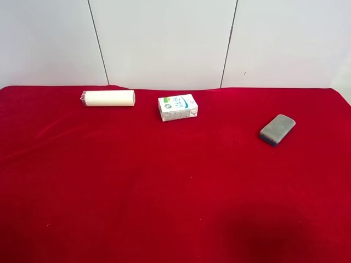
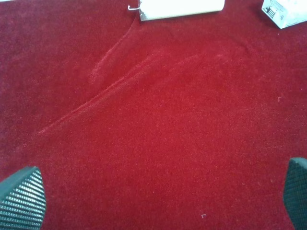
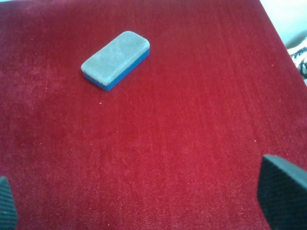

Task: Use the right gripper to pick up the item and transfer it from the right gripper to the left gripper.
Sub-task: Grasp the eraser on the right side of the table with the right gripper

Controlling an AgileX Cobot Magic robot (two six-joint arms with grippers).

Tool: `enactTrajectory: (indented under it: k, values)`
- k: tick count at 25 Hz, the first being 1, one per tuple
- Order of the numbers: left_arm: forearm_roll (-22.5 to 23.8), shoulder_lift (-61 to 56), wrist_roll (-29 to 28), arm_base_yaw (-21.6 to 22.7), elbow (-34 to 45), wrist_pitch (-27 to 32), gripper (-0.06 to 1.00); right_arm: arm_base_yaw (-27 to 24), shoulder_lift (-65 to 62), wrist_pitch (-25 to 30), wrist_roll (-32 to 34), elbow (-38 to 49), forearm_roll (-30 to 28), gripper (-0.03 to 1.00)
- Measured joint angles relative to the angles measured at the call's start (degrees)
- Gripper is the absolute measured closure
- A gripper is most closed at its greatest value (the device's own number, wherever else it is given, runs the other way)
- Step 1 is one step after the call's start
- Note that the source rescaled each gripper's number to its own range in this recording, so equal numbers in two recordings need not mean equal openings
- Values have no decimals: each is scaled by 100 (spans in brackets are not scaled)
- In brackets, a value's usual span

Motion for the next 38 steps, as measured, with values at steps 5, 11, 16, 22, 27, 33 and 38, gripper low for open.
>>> enactTrajectory:
  k: [5, 11, 16, 22, 27, 33, 38]
  values:
    - [0, 0, 0, 0, 0, 0, -6, 0, 0, 0, 0, 0, 0, -3]
    - [0, 0, 0, 0, 0, 0, -6, 0, 0, 0, 0, 0, 0, -3]
    - [0, 0, 0, 0, 0, 1, -6, 0, 0, 0, 0, 0, 0, -3]
    - [0, 0, 0, 0, 0, 1, -6, 0, 0, 0, 0, 0, 0, -3]
    - [0, 0, 0, 0, 0, 1, -6, 0, 0, 0, 0, 0, 0, -3]
    - [0, 0, 0, 0, 0, 1, -6, 0, 128, 0, 0, -402, -12, -3]
    - [0, 0, 0, 0, 0, 1, -6, 0, 1154, -5, 81, -1211, -47, -3]
